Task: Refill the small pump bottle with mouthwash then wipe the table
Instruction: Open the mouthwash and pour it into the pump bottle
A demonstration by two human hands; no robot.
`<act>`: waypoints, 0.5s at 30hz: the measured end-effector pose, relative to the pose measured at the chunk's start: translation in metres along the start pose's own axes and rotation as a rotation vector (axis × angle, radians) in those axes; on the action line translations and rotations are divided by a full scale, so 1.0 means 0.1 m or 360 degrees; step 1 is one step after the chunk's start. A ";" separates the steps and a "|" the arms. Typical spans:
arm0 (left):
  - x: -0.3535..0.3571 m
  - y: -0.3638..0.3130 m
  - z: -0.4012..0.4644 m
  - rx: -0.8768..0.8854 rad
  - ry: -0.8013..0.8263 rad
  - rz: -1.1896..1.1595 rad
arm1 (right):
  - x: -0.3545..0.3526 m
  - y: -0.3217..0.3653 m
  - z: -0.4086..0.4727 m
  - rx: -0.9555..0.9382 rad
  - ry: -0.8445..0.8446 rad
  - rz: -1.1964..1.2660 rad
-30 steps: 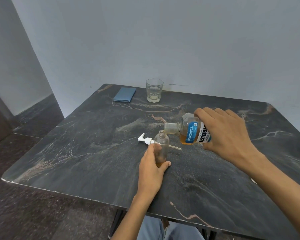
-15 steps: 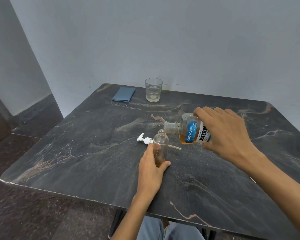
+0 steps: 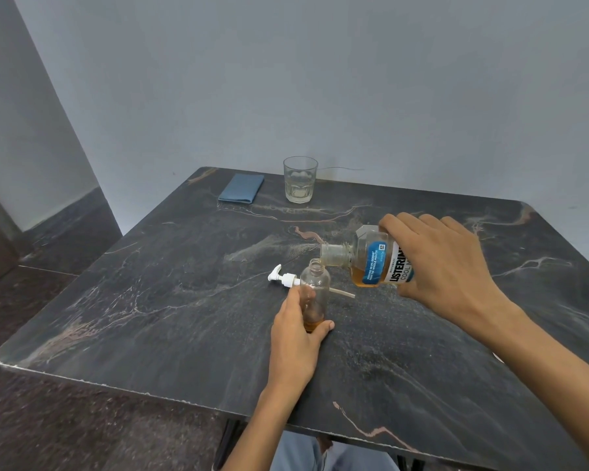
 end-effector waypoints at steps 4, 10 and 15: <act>0.00 0.00 -0.01 0.0006 0.0002 0.0002 | 0.00 0.00 0.00 -0.0007 0.0026 -0.0018; 0.00 0.00 -0.01 0.0014 0.0004 0.0023 | 0.00 0.00 0.00 -0.0004 0.0028 -0.0008; 0.00 0.00 -0.01 -0.0002 0.0005 0.0021 | 0.01 0.00 0.00 -0.0010 0.0014 0.0008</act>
Point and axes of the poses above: each hand's wrist, its own z-axis towards the middle knuckle, its own x-axis out of the palm, y = z × x, the point moved 3 cm from there along z, towards the middle knuckle, and after that the axes turned 5 degrees about -y, right-handed, at the moved point
